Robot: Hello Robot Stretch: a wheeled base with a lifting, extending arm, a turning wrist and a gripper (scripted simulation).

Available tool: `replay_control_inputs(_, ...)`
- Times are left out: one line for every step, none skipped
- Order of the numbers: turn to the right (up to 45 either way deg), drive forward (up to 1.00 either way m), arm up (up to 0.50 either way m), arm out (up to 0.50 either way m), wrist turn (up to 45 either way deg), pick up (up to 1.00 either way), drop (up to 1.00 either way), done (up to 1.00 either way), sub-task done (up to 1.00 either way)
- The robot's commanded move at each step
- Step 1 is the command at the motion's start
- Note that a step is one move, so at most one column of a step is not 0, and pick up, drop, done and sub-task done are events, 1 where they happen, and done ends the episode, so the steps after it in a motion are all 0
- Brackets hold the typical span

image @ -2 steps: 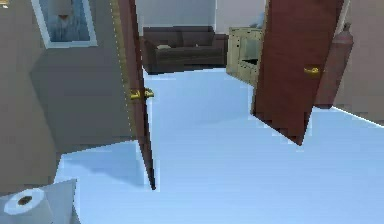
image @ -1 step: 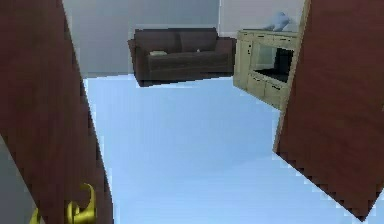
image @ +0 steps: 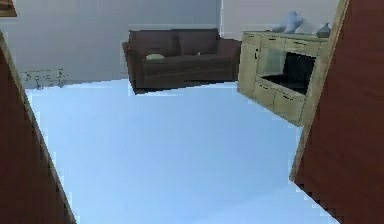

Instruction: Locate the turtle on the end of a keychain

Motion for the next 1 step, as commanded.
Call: replay_control_inputs(-6.0, 0.00, 0.00, 0.00, 0.0, 0.00, 0.00, 0.00, 0.00)
